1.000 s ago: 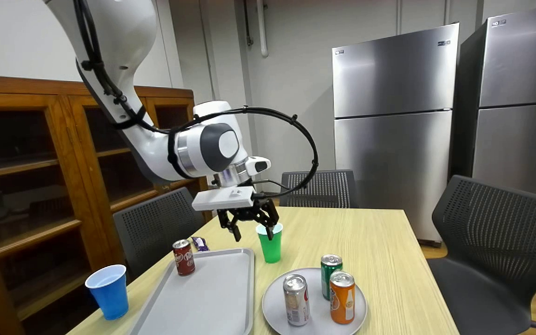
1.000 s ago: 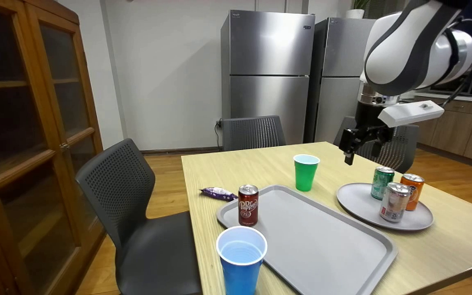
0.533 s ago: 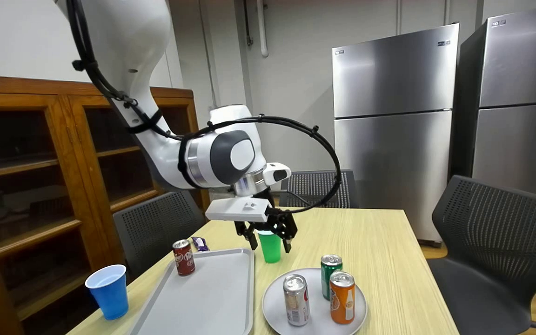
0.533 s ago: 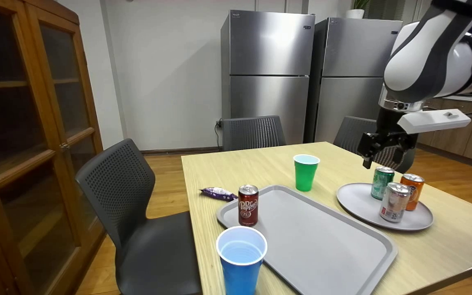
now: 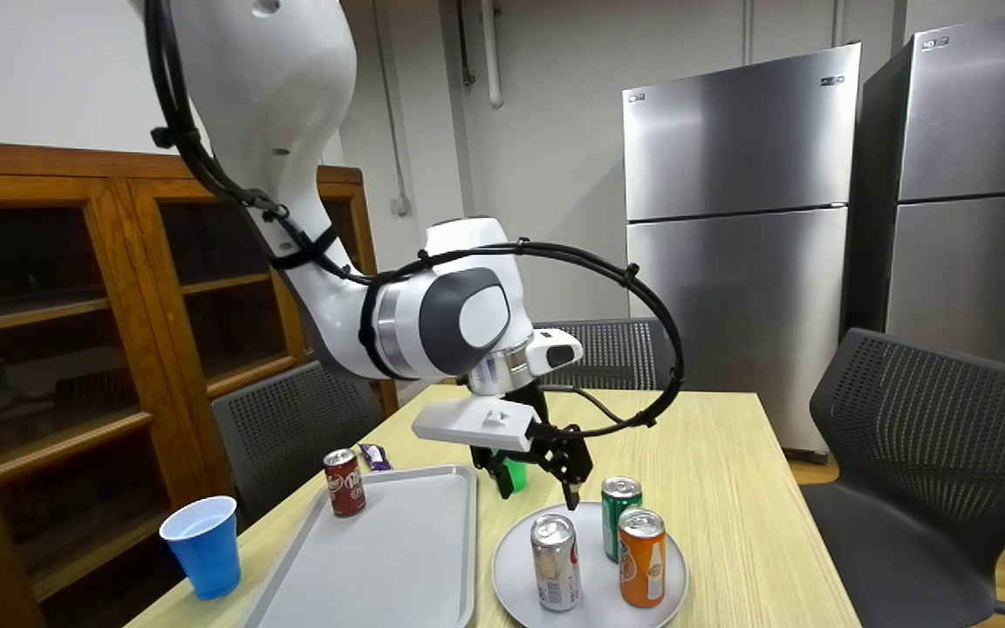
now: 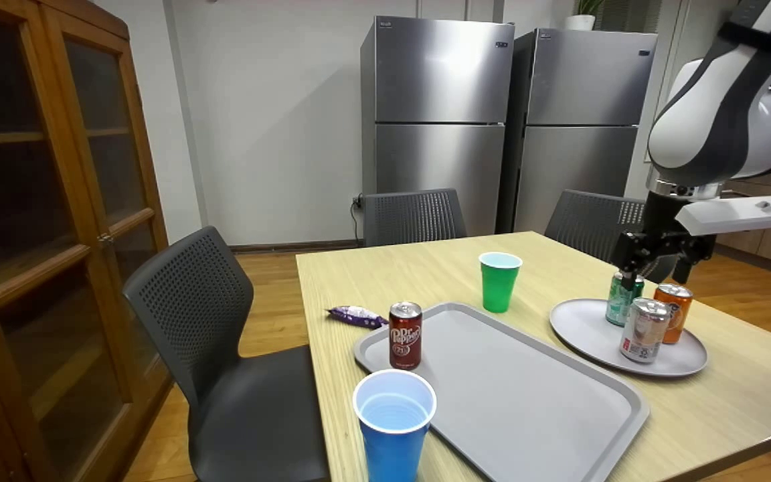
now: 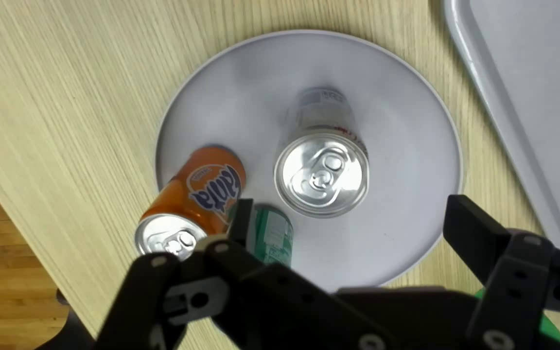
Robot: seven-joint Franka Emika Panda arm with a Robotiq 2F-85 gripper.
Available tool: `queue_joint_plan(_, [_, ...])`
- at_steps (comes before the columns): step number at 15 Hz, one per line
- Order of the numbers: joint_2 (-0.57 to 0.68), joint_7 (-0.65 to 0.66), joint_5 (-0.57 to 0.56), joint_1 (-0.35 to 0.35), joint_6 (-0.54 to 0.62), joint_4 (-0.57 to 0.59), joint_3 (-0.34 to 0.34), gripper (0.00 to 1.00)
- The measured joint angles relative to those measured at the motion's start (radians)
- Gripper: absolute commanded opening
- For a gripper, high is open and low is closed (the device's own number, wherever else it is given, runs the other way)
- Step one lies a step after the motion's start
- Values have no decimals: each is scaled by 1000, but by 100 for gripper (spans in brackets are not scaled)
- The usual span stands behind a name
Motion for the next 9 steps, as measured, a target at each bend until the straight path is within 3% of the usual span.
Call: queue_joint_plan(9, [114,2,33,-5,22,40,-14,100])
